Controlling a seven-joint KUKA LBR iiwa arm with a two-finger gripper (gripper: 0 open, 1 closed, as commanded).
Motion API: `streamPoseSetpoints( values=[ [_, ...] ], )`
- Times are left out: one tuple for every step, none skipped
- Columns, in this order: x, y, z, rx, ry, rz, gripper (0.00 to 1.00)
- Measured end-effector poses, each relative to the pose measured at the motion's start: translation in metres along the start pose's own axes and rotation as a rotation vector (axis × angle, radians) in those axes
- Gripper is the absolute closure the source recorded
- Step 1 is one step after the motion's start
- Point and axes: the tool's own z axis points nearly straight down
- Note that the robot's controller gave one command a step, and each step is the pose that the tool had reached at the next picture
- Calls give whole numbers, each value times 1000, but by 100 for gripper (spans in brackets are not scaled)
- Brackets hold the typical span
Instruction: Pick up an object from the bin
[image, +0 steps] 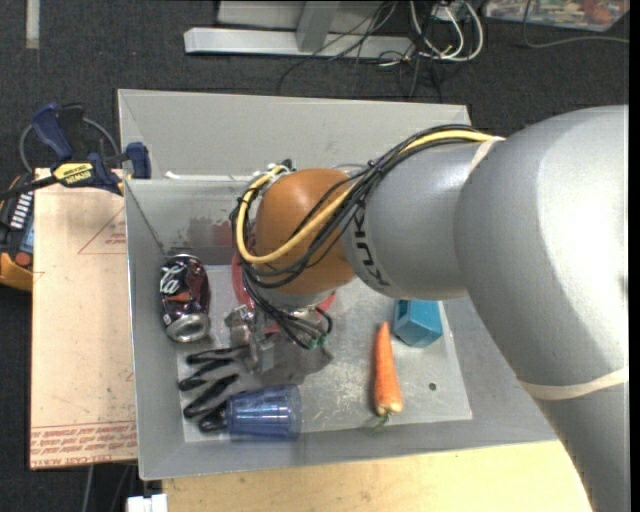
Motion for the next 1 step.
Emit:
streamPoseSetpoints(
  values=[
    [0, 0, 0, 0, 0, 0, 100]
  ],
)
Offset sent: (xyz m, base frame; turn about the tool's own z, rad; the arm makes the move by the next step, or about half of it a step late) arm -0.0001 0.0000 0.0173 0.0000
